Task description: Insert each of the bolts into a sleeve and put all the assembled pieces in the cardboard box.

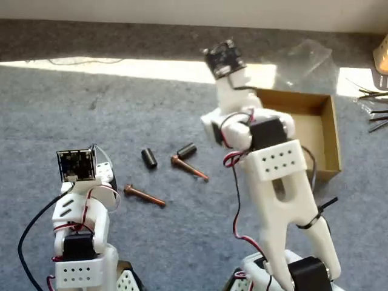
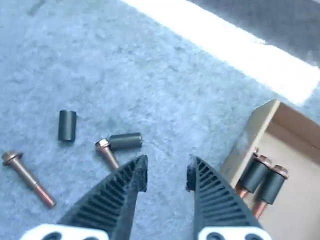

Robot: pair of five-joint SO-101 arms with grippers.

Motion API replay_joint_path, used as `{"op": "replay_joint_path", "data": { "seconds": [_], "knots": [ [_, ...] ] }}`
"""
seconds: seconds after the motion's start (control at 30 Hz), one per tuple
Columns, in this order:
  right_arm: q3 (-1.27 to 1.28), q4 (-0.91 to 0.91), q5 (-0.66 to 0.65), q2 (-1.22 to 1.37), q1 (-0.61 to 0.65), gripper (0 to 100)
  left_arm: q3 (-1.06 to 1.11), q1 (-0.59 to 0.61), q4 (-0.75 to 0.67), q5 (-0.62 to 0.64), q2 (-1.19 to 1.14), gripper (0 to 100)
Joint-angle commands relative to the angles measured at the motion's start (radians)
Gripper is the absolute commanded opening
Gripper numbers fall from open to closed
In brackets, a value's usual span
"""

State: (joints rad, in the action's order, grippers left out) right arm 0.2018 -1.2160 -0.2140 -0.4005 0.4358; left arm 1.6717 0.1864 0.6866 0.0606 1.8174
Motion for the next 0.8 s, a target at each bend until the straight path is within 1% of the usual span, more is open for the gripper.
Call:
{"op": "replay_joint_path", "data": {
  "seconds": [0.0,0.07,0.2,0.33,0.4,0.5,0.57,0.67,0.77],
  "knots": [
    [0.045,0.045,-0.006,-0.036,0.084,11.3,-0.013,0.013,-0.025,-0.002,0.012,1],
    [0.087,0.111,-0.006,-0.036,0.124,11.2,-0.015,0.030,-0.025,-0.002,0.012,1],
    [0.150,0.199,-0.005,-0.016,0.193,11.1,-0.041,0.122,-0.011,0.002,0.012,1],
    [0.150,0.208,-0.005,0.104,0.228,6.1,-0.099,0.163,0.107,0.002,0.012,1],
    [0.097,0.206,-0.005,0.188,0.245,3.5,-0.130,0.163,0.163,-0.002,0.012,1],
    [0.008,0.202,-0.003,0.323,0.251,3.1,-0.156,0.179,0.206,-0.003,0.012,1],
    [-0.058,0.199,0.008,0.409,0.260,3.1,-0.154,0.223,0.204,-0.003,0.012,1],
    [-0.160,0.197,0.087,0.527,0.268,3.2,-0.154,0.297,0.204,0.000,0.012,1],
    [-0.302,0.124,0.080,0.634,0.298,3.2,-0.147,0.341,0.206,0.002,0.012,1]
  ]
}}
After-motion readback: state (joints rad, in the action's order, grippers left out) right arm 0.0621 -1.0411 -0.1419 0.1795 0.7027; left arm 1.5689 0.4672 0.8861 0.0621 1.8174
